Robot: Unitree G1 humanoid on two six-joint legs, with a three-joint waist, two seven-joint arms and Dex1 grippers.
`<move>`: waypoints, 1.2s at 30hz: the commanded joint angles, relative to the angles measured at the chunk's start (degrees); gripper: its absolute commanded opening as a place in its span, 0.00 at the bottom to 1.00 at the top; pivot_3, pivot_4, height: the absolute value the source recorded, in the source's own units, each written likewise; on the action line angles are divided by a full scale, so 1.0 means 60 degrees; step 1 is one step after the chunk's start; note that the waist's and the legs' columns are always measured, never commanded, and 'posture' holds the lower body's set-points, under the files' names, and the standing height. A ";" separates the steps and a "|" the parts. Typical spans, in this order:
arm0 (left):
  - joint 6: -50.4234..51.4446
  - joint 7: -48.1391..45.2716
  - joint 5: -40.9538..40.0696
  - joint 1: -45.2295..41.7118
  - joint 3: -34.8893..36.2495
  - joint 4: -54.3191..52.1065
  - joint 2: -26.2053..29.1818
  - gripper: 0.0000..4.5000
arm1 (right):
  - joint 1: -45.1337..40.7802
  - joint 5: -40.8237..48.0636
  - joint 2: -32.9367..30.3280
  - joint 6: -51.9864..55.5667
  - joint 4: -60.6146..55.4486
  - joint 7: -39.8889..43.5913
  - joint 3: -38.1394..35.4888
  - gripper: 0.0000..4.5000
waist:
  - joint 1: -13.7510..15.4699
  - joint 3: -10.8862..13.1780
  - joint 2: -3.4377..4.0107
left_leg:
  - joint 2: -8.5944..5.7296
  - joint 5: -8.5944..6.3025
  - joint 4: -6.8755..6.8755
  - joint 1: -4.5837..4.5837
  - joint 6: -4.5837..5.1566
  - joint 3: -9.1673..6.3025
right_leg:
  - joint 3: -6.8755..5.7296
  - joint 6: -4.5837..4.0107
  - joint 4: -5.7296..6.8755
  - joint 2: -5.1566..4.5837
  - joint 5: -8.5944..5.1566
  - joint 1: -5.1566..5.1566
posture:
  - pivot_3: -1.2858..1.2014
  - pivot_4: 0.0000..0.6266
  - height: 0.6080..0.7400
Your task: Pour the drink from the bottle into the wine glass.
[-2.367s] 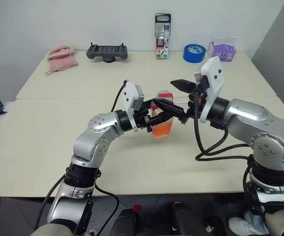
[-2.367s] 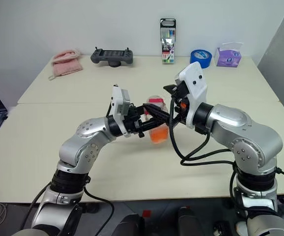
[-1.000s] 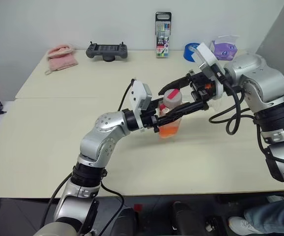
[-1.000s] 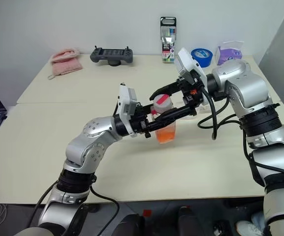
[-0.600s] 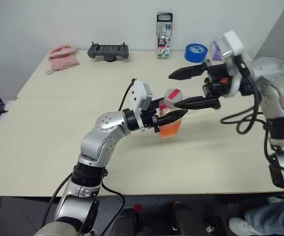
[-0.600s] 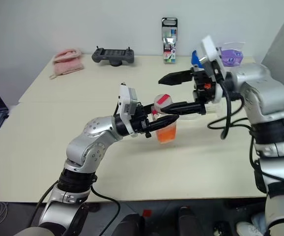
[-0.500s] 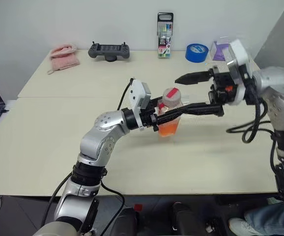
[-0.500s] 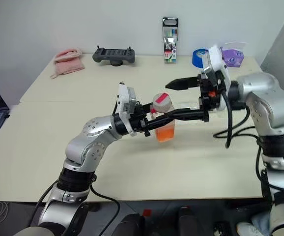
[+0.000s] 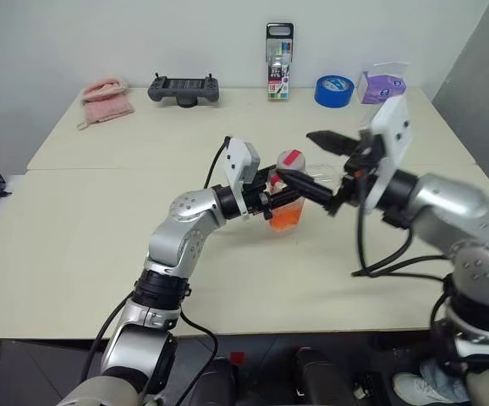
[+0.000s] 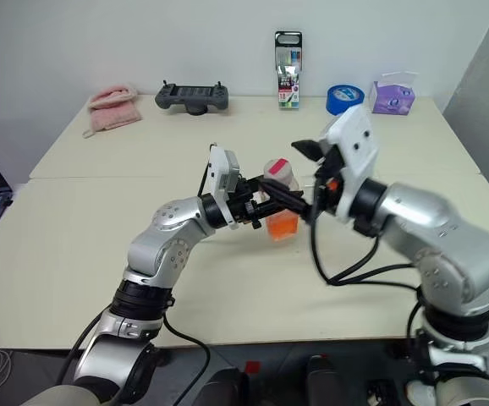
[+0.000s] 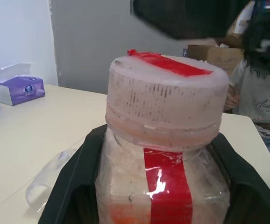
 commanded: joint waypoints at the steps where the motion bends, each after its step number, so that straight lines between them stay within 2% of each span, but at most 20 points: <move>1: -0.0401 -0.0154 0.0037 -0.0349 0.0142 -0.0037 -0.0042 0.48 | 0.0088 -0.0627 0.0663 0.0465 -0.0685 -0.1523 0.0230 1.00 | 0.0001 0.0000 0.0000 | -0.0001 0.0000 0.0002 0.0001 0.0000 0.0000 | 0.0000 0.0000 0.0000 -0.0001 0.0000 0.0002 | 0.52 0.24 1.00; 4: -0.0496 -0.0173 0.0094 -0.0374 0.0150 0.0066 -0.0062 0.48 | 0.0136 -0.0828 0.1230 0.0906 -0.0908 -0.2151 0.0403 1.00 | -0.0005 -0.0001 0.0001 | -0.0003 0.0001 0.0000 0.0003 -0.0001 0.0001 | -0.0001 0.0000 0.0001 0.0002 0.0000 0.0001 | 0.52 0.24 1.00; 12: -0.0538 -0.0156 0.0163 -0.0308 0.0220 0.0046 -0.0021 0.48 | 0.0016 -0.1353 0.1895 0.1461 -0.0857 -0.2895 0.0528 1.00 | -0.0021 -0.0002 0.0003 | -0.0003 0.0000 -0.0001 0.0005 0.0000 0.0000 | -0.0004 0.0000 0.0002 0.0007 0.0000 0.0002 | 0.52 0.24 1.00; 15: -0.0498 -0.0086 0.0168 -0.0260 0.0258 -0.0049 0.0000 0.48 | -0.0052 -0.1550 0.2017 0.1478 -0.0770 -0.3006 0.0570 0.87 | -0.0027 -0.0002 0.0003 | -0.0003 0.0000 -0.0002 0.0007 0.0001 -0.0002 | -0.0007 -0.0001 0.0003 0.0010 0.0000 0.0002 | 0.52 0.24 1.00; 20: -0.0448 -0.0009 0.0155 -0.0153 0.0267 -0.0200 0.0082 0.48 | -0.0146 -0.1786 0.2049 0.1274 -0.0624 -0.3056 0.0591 0.47 | -0.0030 -0.0002 0.0003 | -0.0003 0.0000 -0.0002 0.0006 0.0001 -0.0002 | -0.0006 0.0000 0.0001 0.0010 0.0000 0.0003 | 0.52 0.24 1.00; 21: -0.0441 0.0014 0.0155 -0.0145 0.0270 -0.0218 0.0093 0.48 | -0.0168 -0.1821 0.1993 0.1224 -0.0580 -0.3028 0.0579 0.41 | -0.0030 -0.0002 0.0003 | -0.0003 0.0000 -0.0002 0.0005 0.0001 -0.0002 | -0.0007 0.0000 0.0001 0.0010 0.0000 0.0003 | 0.52 0.24 1.00; 26: -0.0422 0.0085 0.0151 -0.0187 0.0281 -0.0218 0.0121 0.48 | -0.0253 -0.1868 0.1273 0.0697 -0.0061 -0.2461 0.0420 0.41 | -0.0031 -0.0002 0.0003 | -0.0005 0.0000 -0.0002 0.0006 0.0001 -0.0001 | -0.0006 0.0000 -0.0002 0.0010 0.0000 0.0003 | 0.52 0.24 1.00; 29: -0.0375 0.0125 0.0116 -0.0154 0.0254 -0.0308 0.0145 0.48 | -0.0324 -0.1827 0.0492 -0.0057 0.0670 -0.1499 0.0355 0.41 | -0.0032 -0.0002 0.0003 | -0.0007 0.0000 -0.0002 0.0006 0.0001 -0.0001 | -0.0007 0.0000 -0.0002 0.0010 0.0000 0.0003 | 0.52 0.24 1.00; 32: -0.0268 0.0113 0.0054 -0.0110 0.0208 -0.0404 0.0155 0.48 | -0.0688 -0.1415 -0.0526 -0.1620 0.2686 0.0810 0.0262 0.41 | -0.0035 -0.0001 0.0002 | -0.0011 0.0000 0.0000 0.0010 0.0002 0.0005 | -0.0003 0.0001 -0.0010 0.0010 0.0000 0.0009 | 0.52 0.24 1.00; 36: -0.0137 0.0161 -0.0011 -0.0110 0.0098 -0.0593 0.0073 0.48 | -0.1555 -0.0644 -0.1483 -0.3682 0.5106 0.5163 0.0878 0.41 | -0.0038 -0.0001 0.0002 | -0.0008 -0.0001 -0.0004 0.0021 0.0005 0.0005 | -0.0009 0.0002 -0.0017 0.0014 -0.0001 0.0023 | 0.52 0.24 1.00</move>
